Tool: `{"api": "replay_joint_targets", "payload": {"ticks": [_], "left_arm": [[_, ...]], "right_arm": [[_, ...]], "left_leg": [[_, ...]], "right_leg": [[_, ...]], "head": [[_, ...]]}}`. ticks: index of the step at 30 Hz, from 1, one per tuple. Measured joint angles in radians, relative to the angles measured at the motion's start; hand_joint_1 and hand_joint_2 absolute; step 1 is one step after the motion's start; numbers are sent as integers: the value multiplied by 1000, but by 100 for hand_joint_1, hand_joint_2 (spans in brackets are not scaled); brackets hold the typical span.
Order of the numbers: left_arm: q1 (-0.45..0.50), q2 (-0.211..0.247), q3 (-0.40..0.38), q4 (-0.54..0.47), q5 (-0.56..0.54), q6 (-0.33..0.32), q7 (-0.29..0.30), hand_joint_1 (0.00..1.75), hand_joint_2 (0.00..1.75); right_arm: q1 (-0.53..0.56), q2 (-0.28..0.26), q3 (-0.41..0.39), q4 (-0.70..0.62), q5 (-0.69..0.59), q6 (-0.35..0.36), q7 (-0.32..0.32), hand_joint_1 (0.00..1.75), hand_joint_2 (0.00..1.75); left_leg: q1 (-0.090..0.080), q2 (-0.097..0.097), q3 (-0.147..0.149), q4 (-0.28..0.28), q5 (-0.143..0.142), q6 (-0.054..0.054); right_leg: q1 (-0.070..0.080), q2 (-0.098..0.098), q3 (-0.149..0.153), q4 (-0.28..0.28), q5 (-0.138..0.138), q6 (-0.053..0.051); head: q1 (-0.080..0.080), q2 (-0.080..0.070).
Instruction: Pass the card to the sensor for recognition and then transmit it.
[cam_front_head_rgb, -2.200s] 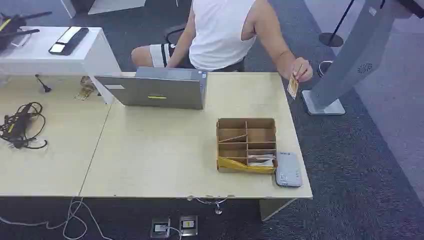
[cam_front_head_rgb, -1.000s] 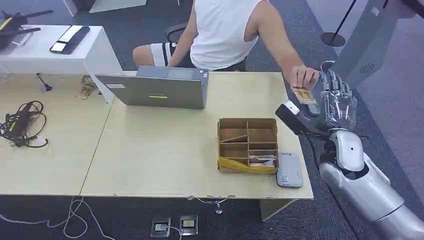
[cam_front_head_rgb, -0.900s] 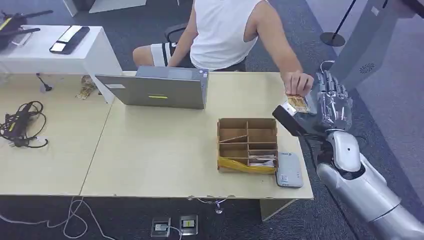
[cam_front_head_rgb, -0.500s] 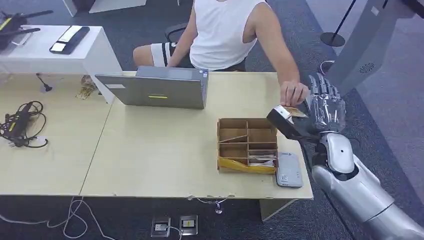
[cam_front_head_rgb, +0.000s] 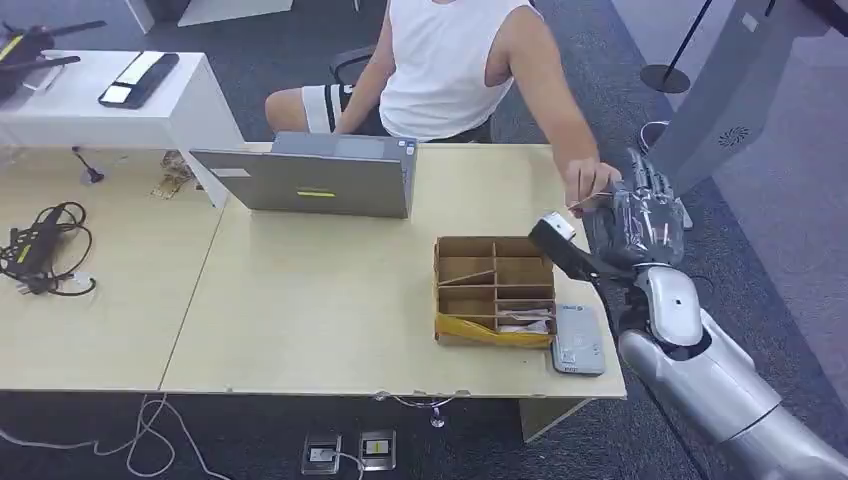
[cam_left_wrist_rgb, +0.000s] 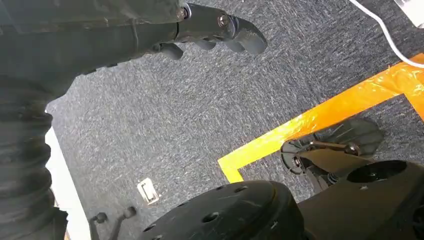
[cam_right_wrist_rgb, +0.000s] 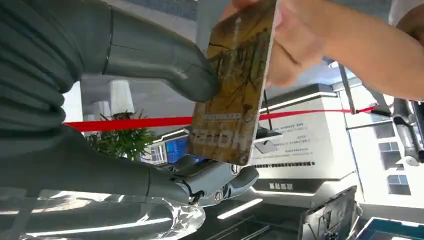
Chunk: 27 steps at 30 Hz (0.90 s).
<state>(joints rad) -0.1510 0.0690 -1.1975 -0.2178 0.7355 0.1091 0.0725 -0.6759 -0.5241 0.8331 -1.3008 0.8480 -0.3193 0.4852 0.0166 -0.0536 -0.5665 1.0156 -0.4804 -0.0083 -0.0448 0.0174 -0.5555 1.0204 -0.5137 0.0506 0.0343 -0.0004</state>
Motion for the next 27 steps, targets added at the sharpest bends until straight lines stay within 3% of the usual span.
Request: {"api": "replay_joint_targets", "payload": {"ticks": [8, 12, 22, 27], "left_arm": [[0, 0, 0, 0, 2, 0, 0, 0, 175], [0, 0, 1, 0, 11, 0, 0, 0, 175], [7, 8, 2, 0, 42, 0, 18, 0, 175], [10, 9, 2, 0, 63, 0, 24, 0, 175]], "right_arm": [[0, 1, 0, 2, -4, -6, 5, 175, 175], [14, 0, -2, -5, -28, -43, 24, 175, 175], [173, -62, -79, -128, -76, -139, 71, 175, 175], [272, -77, -132, -192, -80, -152, 68, 175, 175]], "left_leg": [[0, 0, 0, 0, 0, 0], [0, 0, 1, 0, 0, 0], [0, 1, 1, 0, 0, 0], [0, 2, 1, 0, 0, 0]], "right_leg": [[0, 0, 0, 0, 0, 0], [0, 0, 0, 0, 0, 0], [0, 1, -1, -1, 0, 0], [0, 2, -1, -1, 0, 0]], "head": [[0, 0], [0, 0], [0, 0], [0, 0]]}}
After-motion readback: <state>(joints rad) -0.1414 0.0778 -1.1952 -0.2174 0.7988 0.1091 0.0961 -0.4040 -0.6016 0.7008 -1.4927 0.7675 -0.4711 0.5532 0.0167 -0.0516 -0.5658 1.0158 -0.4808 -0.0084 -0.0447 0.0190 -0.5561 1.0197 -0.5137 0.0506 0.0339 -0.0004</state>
